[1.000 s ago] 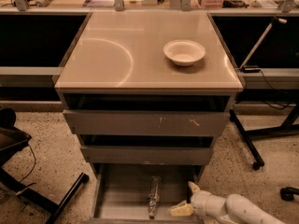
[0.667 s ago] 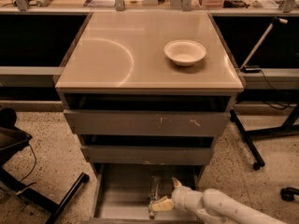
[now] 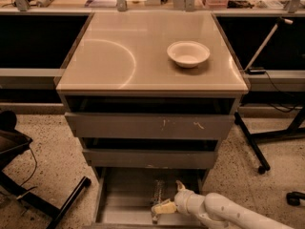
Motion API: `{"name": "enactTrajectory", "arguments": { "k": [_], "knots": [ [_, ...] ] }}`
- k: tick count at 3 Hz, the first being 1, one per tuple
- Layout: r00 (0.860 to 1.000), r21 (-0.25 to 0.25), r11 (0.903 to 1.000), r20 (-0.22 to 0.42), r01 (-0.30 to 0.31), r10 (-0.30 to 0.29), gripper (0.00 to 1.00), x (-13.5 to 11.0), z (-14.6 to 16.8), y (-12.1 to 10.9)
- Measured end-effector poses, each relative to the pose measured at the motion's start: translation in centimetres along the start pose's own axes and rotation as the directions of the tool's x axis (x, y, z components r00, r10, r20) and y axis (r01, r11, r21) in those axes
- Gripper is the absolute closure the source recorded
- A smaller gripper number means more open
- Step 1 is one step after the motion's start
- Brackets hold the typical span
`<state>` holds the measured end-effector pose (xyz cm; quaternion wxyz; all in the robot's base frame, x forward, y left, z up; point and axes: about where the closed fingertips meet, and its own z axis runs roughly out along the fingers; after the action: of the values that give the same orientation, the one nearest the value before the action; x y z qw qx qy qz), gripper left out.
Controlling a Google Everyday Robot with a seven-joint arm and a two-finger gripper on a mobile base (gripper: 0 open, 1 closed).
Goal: Pick water bottle from bottom drawer and place on counter
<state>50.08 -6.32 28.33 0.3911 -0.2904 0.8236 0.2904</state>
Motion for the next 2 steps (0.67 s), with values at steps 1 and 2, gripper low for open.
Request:
{"name": "enactTrajectory", "arguments": {
  "k": [1, 2],
  "knots": [
    [0.999, 0.087, 0.996, -0.045, -0.024, 0.028, 0.0, 1.0, 0.3, -2.4],
    [0.991, 0.211, 0.9772, -0.127, -0.018, 0.046, 0.0, 2.2, 0.5, -4.6]
  ]
}}
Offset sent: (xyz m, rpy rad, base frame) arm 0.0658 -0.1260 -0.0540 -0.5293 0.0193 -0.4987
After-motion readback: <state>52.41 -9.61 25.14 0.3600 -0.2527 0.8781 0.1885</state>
